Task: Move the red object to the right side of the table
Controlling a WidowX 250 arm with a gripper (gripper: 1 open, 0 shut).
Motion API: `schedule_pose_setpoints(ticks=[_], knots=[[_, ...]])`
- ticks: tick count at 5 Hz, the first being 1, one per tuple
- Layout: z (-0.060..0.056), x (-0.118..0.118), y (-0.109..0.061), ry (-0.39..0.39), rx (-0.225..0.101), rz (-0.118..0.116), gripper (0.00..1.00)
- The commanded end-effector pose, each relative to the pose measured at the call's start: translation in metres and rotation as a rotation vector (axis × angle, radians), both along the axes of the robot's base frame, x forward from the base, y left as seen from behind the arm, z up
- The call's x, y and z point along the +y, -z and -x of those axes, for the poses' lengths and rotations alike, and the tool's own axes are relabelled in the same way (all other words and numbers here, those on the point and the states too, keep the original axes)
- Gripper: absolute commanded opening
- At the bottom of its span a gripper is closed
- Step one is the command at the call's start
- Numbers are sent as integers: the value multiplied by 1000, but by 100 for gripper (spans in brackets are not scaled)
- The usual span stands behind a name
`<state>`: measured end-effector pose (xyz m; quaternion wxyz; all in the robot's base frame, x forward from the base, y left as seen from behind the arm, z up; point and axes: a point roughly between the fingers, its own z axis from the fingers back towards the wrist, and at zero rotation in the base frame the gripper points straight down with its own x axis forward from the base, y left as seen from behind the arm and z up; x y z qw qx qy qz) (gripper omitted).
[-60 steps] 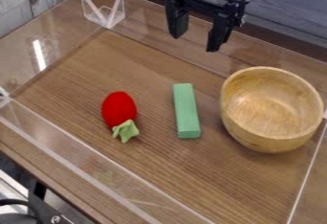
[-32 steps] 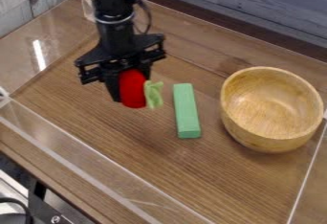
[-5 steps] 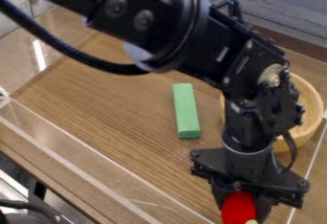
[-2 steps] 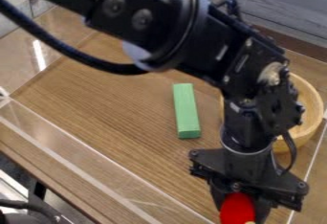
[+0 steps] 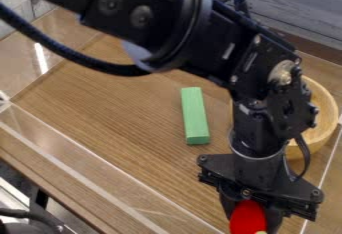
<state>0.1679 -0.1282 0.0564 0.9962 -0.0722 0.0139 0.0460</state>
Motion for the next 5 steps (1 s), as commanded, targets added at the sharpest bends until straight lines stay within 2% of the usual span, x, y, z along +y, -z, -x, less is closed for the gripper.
schedule_pose_setpoints(ticks=[1,5], knots=[[-12,-4,-14,-9,-54,40,0],[-18,-3,-11,-10,-44,55,0]])
